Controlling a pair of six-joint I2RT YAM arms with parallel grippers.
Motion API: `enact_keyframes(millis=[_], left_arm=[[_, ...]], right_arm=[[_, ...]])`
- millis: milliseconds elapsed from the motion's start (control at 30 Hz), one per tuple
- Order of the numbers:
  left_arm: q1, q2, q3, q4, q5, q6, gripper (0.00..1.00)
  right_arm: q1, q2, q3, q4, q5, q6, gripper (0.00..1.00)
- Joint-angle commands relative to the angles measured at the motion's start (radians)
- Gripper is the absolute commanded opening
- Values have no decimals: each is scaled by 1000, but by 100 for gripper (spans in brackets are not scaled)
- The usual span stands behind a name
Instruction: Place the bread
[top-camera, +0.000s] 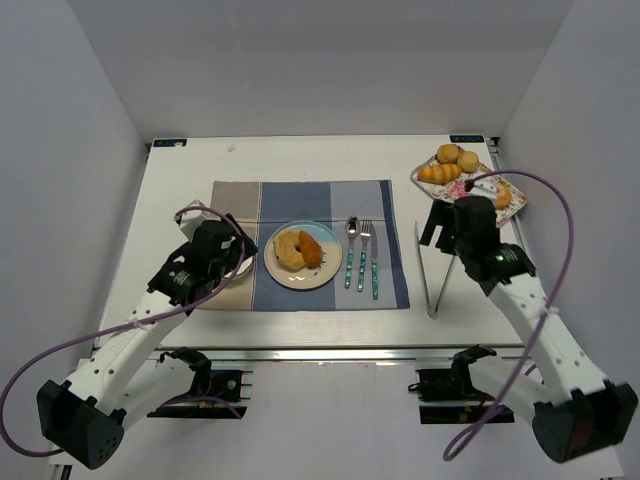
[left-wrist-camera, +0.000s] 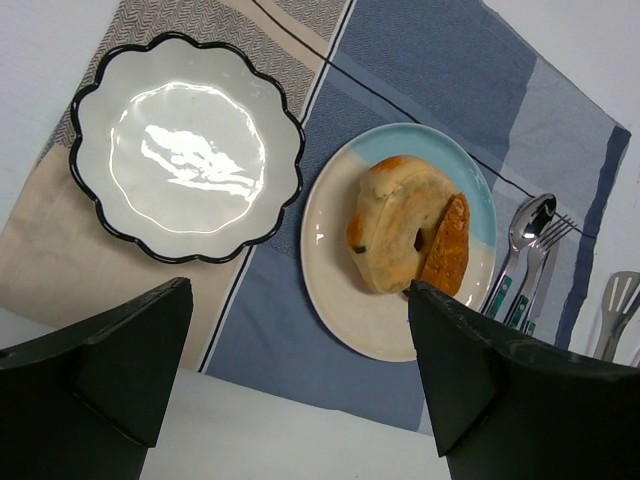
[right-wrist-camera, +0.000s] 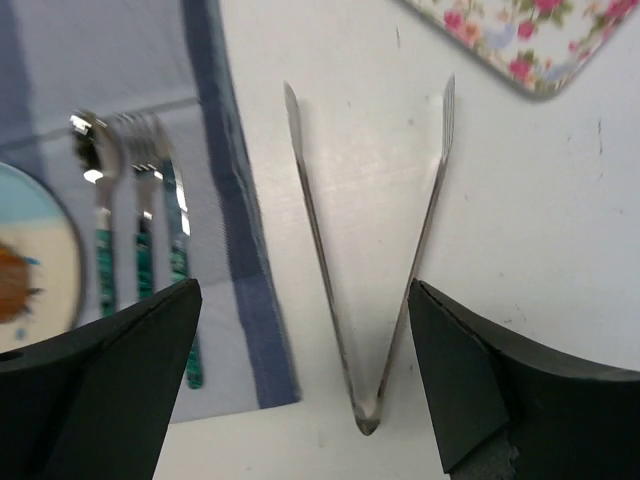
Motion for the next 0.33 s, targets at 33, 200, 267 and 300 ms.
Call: enact_keyframes(millis=[33, 200, 267, 300], left_arm=[[5, -28, 47, -38, -49, -8, 98], [5, -34, 70, -87, -86, -25, 98], [5, -42, 72, -91, -85, -23, 98], [5, -43, 72, -91, -86, -25, 98]], right_arm=[[-5, -175, -19, 47, -24, 23, 89], [-5, -286, -74, 65, -76, 9, 89], [-5, -293, -80, 58, -62, 9, 89], [-5, -298, -84, 58, -58, 9, 89]])
